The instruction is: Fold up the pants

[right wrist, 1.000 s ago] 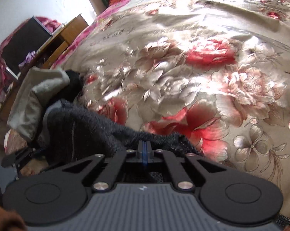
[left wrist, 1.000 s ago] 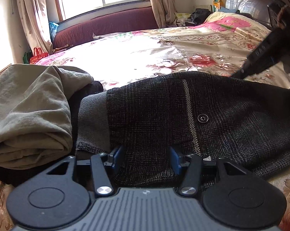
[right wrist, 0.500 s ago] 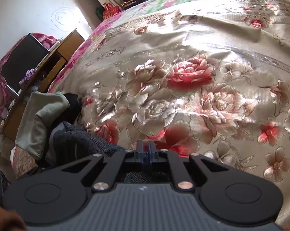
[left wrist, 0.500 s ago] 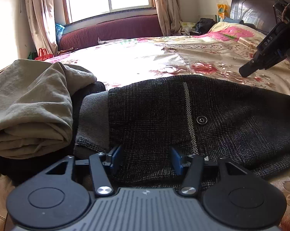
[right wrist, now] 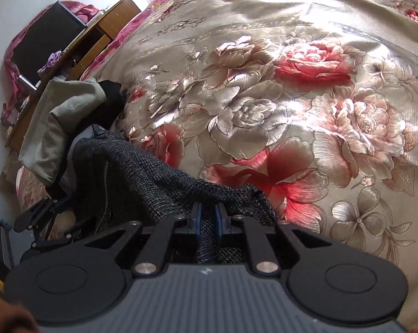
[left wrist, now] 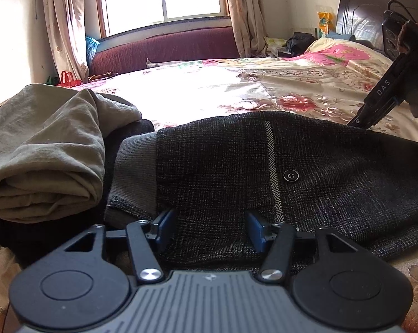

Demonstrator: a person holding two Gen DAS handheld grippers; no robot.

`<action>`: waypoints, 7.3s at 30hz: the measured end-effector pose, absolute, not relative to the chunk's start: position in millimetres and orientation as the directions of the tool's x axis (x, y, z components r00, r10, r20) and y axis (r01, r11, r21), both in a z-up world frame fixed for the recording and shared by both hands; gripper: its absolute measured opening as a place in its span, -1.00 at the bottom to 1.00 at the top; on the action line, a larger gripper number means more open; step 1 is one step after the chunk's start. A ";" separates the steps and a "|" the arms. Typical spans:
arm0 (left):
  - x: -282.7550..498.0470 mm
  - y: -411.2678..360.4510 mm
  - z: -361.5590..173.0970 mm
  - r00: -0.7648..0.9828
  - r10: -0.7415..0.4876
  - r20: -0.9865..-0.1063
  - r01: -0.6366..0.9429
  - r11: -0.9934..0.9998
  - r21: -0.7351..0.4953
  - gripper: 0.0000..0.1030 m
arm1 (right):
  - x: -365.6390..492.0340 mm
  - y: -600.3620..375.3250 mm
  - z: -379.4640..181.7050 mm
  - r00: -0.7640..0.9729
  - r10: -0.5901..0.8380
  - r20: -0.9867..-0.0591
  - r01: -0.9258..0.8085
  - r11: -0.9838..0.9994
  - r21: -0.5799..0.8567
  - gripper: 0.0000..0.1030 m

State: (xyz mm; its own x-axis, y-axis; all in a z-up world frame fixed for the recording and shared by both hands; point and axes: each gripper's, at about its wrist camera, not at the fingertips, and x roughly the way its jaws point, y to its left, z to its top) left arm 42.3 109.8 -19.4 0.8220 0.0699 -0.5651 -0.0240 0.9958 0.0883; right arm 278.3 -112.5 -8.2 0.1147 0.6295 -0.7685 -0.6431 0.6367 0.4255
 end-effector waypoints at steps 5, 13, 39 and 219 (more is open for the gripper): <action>40.6 108.8 -20.6 0.826 0.073 -0.559 -0.025 0.995 0.092 0.34 | 275.5 -119.7 -3.4 0.190 0.621 -0.761 -0.662 0.653 0.368 -0.70; 40.8 108.1 -20.9 0.828 0.074 -0.556 -0.026 0.995 0.093 0.34 | 271.8 -129.4 -10.4 0.219 0.605 -0.766 -0.657 0.671 0.342 -0.65; 46.2 104.3 -16.8 0.812 0.092 -0.576 -0.052 0.995 0.085 0.34 | 288.5 -136.2 -10.4 0.262 0.654 -0.710 -0.505 0.719 0.477 -0.93; 61.5 -226.2 -9.2 0.657 -0.503 -0.561 0.675 0.725 0.139 0.57 | 187.2 -533.6 10.9 0.498 -0.257 -0.828 0.473 0.881 0.012 -0.25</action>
State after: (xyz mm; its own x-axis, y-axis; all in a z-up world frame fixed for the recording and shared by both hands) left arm 61.5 -226.2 -9.2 0.6569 -0.5034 -0.5613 0.6745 0.7250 0.1393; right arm 187.2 -533.6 10.9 0.4982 -0.2567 -0.8282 0.4731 0.8809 0.0116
